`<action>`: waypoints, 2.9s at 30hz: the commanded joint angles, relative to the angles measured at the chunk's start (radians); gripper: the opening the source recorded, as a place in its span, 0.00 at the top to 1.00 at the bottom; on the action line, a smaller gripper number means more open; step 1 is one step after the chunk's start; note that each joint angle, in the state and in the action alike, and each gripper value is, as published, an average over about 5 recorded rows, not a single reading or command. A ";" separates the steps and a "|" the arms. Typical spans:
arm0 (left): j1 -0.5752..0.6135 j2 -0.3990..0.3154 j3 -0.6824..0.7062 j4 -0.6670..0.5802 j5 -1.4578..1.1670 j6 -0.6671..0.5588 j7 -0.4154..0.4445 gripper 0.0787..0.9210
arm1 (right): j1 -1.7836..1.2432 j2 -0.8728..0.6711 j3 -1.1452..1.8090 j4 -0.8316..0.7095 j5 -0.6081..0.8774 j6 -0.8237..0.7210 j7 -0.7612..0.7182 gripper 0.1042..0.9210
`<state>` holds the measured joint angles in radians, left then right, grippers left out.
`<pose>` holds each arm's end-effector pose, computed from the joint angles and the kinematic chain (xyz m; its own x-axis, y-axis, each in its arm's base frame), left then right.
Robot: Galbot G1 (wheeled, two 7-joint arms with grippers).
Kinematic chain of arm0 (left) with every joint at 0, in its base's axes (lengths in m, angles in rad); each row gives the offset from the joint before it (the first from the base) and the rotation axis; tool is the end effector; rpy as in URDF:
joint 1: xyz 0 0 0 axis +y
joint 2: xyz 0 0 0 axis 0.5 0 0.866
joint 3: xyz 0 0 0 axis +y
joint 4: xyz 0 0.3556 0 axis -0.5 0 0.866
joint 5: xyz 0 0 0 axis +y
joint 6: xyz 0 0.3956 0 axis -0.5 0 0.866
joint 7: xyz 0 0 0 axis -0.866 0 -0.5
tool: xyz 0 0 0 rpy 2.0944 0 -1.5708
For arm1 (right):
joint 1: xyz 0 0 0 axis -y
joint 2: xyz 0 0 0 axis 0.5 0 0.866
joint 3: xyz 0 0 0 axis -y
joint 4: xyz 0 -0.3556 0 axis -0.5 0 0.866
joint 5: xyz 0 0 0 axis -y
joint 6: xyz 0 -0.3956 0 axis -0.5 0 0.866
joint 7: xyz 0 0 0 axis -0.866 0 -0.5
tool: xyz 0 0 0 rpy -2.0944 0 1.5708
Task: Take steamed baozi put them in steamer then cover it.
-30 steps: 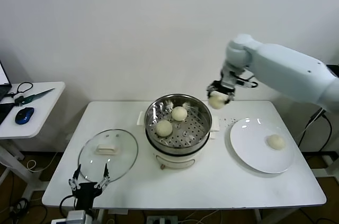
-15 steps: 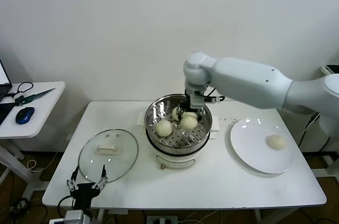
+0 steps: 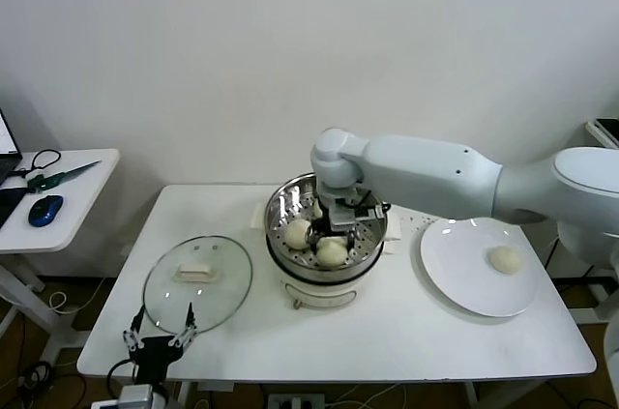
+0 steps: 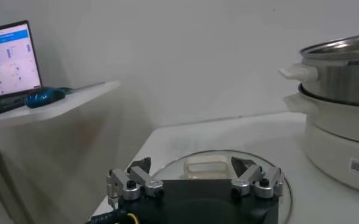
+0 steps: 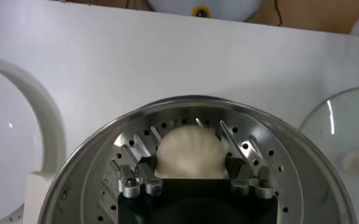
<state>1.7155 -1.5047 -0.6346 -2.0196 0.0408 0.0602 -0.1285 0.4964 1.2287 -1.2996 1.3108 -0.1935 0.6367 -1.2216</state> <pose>0.1659 0.0516 -0.3615 -0.9475 -0.2055 0.2449 -0.1602 0.9681 0.1926 0.5522 0.1953 -0.1105 -0.0296 -0.0033 0.9996 0.0685 -0.9977 -0.0012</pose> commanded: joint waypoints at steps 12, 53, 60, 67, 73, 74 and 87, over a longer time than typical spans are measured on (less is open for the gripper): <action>0.002 0.000 0.004 -0.011 0.003 0.003 -0.001 0.12 | 0.016 -0.040 0.083 -0.022 -0.042 0.047 -0.010 0.12; 0.029 -0.008 0.017 -0.048 0.032 0.004 0.004 0.12 | -0.467 -0.571 0.590 -0.543 -0.039 -0.538 0.069 0.12; 0.032 -0.013 0.015 -0.046 0.038 0.005 0.003 0.12 | -0.521 -0.522 0.674 -0.658 -0.090 -0.510 0.067 0.12; 0.032 -0.016 0.015 -0.037 0.044 0.003 0.002 0.12 | -0.549 -0.462 0.739 -0.733 -0.131 -0.488 0.072 0.12; 0.034 -0.013 0.013 -0.030 0.045 0.001 0.001 0.12 | -0.560 -0.420 0.780 -0.779 -0.163 -0.480 0.081 0.12; 0.034 -0.013 0.013 -0.030 0.045 0.001 0.001 0.12 | -0.560 -0.414 0.786 -0.789 -0.171 -0.476 0.083 0.12; 0.018 -0.011 0.021 -0.016 0.051 0.005 0.002 0.12 | -0.539 -0.346 0.839 -0.881 -0.240 -0.448 0.087 0.12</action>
<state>1.7361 -1.5173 -0.6139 -2.0403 0.0907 0.0645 -0.1268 -0.0318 0.8351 -0.5157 0.5098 -0.3799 0.1722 -1.1360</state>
